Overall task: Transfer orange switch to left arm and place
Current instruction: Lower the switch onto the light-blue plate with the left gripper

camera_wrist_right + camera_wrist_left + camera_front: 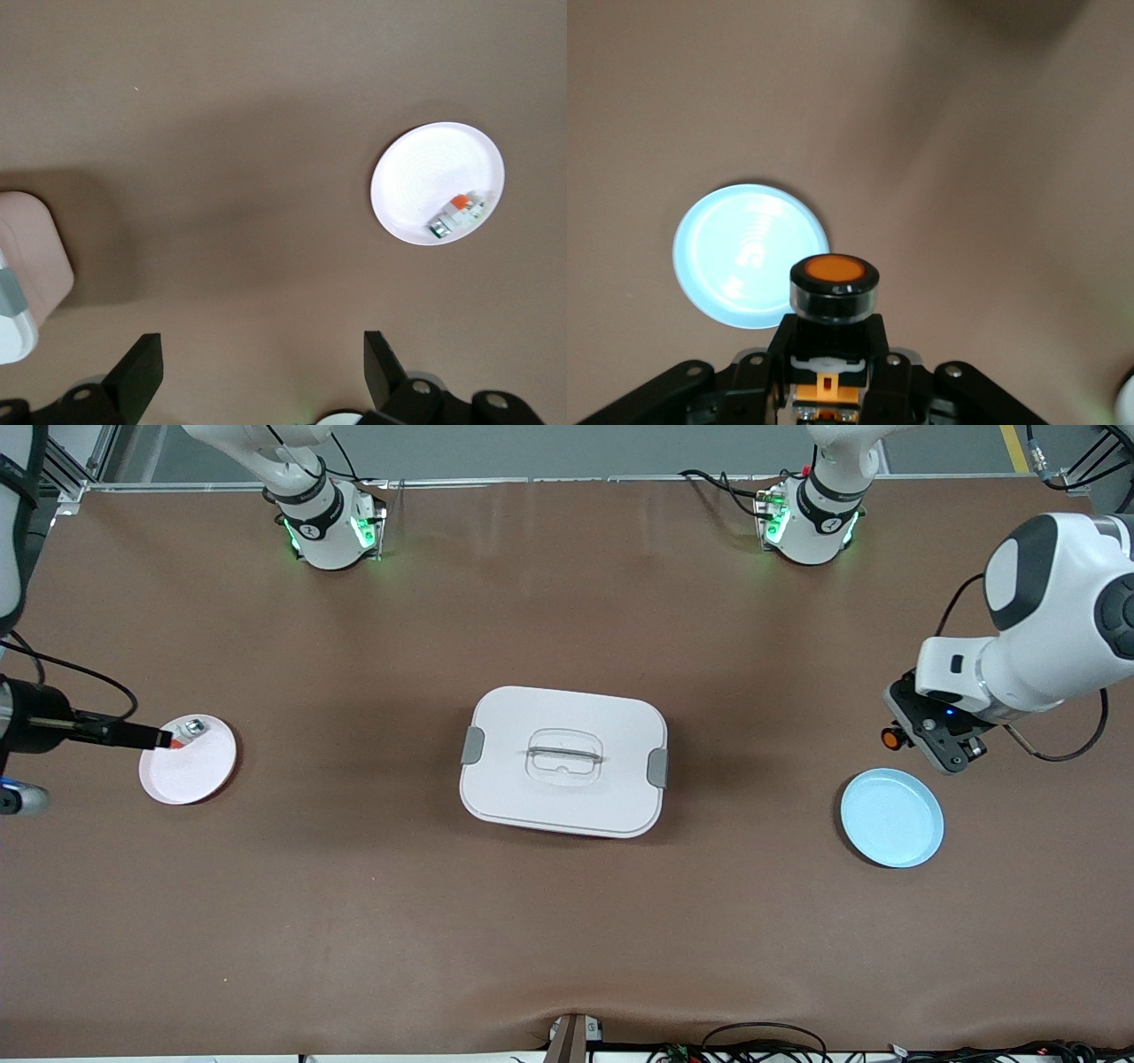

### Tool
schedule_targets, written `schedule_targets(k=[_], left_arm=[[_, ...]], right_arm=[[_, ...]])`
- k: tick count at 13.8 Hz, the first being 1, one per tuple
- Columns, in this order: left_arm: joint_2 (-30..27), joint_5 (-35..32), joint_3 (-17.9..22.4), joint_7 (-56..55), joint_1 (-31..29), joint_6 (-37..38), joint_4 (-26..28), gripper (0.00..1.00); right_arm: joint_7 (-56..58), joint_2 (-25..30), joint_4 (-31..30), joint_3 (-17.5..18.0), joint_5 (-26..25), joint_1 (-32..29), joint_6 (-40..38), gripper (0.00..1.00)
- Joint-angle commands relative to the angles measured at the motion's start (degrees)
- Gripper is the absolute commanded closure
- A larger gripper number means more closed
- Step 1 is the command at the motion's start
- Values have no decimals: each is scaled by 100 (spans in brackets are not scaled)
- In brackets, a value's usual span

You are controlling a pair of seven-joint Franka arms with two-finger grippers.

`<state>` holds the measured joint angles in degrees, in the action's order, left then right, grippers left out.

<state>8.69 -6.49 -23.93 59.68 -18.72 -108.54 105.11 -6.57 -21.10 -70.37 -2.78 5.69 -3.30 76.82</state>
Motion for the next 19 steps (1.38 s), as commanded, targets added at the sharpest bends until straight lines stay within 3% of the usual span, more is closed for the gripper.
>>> schedule_targets(k=[1,7,9,19], left_arm=[[133,-484,-68,719,-114,-526,202,100],[800,-617,-59,2160,-492,-1502,326,100],[1064,-949,-59,2442,-676,-1774,291,100],[2101,-1874,-59,2540,-800,-2514,177,100]], right_arm=[[199,221,-196,137,-314,-13,-141,0],[296,159,-196,137,-306,-31,-10,0],[594,203,-196,137,-472,-22,-36,0],[596,212,-170,128,-648,-83,-133,0]])
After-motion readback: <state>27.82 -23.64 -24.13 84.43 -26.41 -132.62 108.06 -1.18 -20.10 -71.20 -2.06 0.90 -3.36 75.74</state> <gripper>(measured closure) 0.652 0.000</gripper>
